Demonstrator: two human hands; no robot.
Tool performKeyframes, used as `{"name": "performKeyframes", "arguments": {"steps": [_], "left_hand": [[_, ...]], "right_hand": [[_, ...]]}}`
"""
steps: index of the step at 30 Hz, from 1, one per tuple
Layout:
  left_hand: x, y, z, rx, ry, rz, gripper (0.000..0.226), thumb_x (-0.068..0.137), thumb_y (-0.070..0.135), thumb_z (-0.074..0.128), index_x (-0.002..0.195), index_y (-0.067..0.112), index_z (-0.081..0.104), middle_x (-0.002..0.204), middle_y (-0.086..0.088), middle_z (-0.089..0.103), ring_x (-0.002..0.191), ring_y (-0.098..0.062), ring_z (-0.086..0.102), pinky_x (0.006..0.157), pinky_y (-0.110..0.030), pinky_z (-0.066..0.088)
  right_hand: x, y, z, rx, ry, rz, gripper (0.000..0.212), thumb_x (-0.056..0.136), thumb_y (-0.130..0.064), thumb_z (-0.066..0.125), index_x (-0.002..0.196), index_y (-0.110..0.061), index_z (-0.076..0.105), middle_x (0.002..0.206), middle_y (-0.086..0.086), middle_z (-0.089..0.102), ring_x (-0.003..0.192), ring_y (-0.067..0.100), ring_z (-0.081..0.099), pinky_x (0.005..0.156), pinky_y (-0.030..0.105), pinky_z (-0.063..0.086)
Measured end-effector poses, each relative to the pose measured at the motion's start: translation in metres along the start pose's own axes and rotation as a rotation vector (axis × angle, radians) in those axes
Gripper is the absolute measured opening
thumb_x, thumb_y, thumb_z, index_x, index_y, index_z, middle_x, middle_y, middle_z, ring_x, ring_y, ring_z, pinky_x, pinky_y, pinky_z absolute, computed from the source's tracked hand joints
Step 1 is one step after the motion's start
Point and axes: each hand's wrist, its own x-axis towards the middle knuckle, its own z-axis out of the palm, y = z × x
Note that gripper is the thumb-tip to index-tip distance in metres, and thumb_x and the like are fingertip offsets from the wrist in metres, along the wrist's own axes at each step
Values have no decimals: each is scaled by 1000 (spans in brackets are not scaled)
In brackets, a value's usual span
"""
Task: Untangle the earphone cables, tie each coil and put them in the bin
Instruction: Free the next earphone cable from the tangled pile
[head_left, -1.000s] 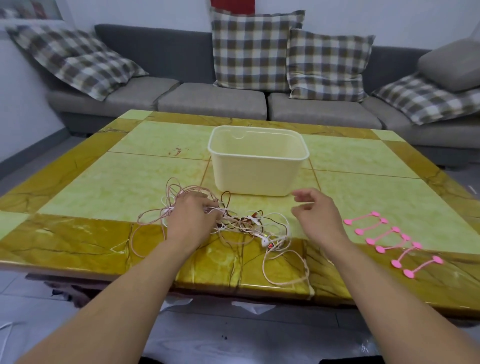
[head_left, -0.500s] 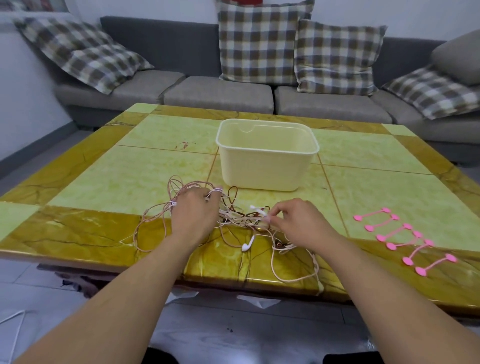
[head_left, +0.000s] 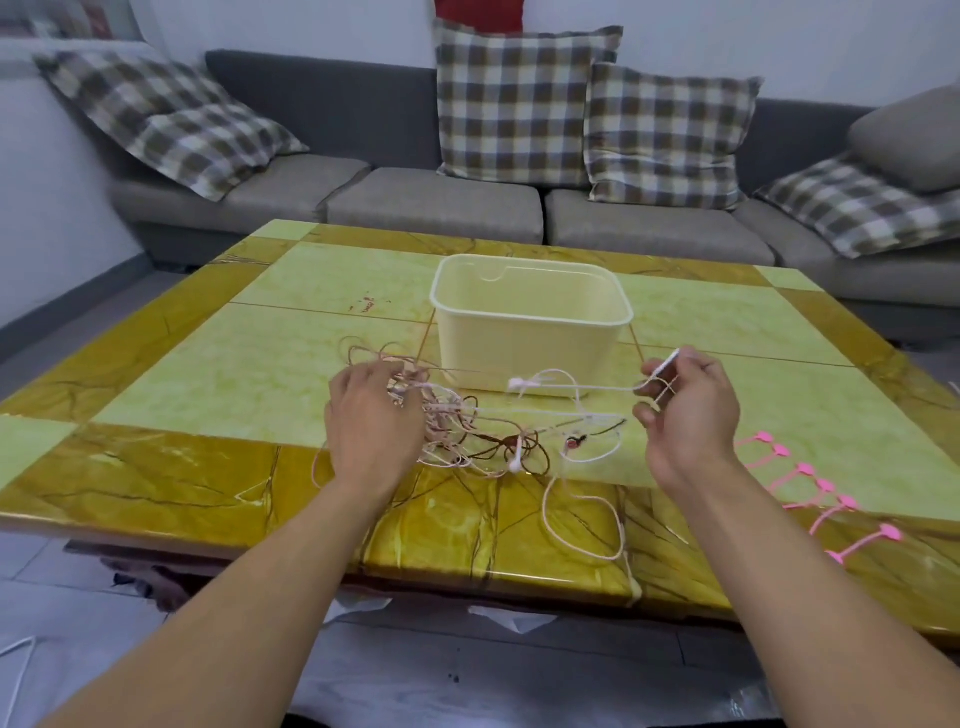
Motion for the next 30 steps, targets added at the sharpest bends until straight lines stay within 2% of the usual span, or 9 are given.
{"name": "performKeyframes", "arguments": {"steps": [3, 6, 10, 15, 18, 21, 23, 26, 30], "left_hand": [[-3, -12, 6, 131, -186, -54, 70, 92, 26, 59, 156, 15, 32, 163, -4, 31, 155, -31, 4, 125, -48, 10], [-3, -8, 6, 133, -178, -109, 75, 87, 26, 63, 155, 17, 31, 161, -5, 33, 152, -31, 13, 120, -51, 18], [-3, 8, -2, 82, -33, -126, 52, 77, 21, 64, 128, 23, 55, 136, -2, 55, 131, -28, 36, 104, -44, 25], [-6, 18, 1, -7, 180, -49, 19, 79, 25, 65, 98, 30, 61, 121, 7, 60, 136, -22, 31, 114, -45, 14], [-7, 20, 4, -37, 353, 187, 13, 81, 28, 70, 86, 21, 60, 103, 5, 62, 136, -24, 39, 120, -48, 11], [-8, 29, 7, -151, 478, 524, 23, 78, 19, 75, 73, 12, 54, 84, -2, 60, 111, -27, 53, 103, -42, 32], [-13, 40, 7, -247, 431, 658, 17, 78, 10, 72, 75, 8, 55, 80, -4, 60, 95, -24, 55, 89, -33, 37], [-21, 48, 10, -355, 210, 616, 21, 75, -1, 61, 94, 7, 59, 88, -2, 62, 77, -9, 50, 71, -16, 40], [-21, 41, 16, -45, -197, 352, 29, 87, 12, 55, 113, 26, 58, 101, 13, 66, 85, -12, 63, 73, -33, 51]], "right_hand": [[8, 4, -11, -370, -91, 43, 19, 106, -13, 43, 92, -20, 53, 80, 5, 65, 51, 11, 48, 44, 23, 26], [9, 11, -20, -723, -252, 50, 9, 102, -24, 56, 94, -21, 59, 78, 5, 67, 54, 14, 47, 47, 26, 29], [1, 17, -21, -1178, -515, -92, 31, 84, -60, 72, 82, -29, 70, 57, -4, 61, 49, 9, 49, 53, 27, 34], [-8, 33, -10, -1396, -621, -147, 22, 81, -55, 77, 89, -35, 72, 63, -7, 66, 60, 8, 61, 59, 31, 45], [-10, 41, -1, -1577, -538, -217, 3, 88, -34, 68, 89, -34, 70, 73, -10, 65, 74, 11, 64, 61, 30, 49], [-15, 41, 8, -1670, -453, -247, 14, 88, -39, 67, 80, -31, 61, 76, -11, 61, 82, 16, 63, 57, 28, 40], [-16, 38, 14, -1578, -389, -372, 17, 91, -43, 66, 83, -29, 59, 80, -10, 64, 82, 16, 61, 61, 30, 42], [-12, 45, 28, -1312, -403, -514, 18, 98, -18, 60, 110, -27, 70, 106, -4, 68, 105, 16, 58, 86, 29, 46], [-5, 74, 33, -1456, -549, -313, 29, 102, -18, 56, 128, -18, 70, 124, 9, 71, 113, 26, 65, 95, 34, 51]]}}
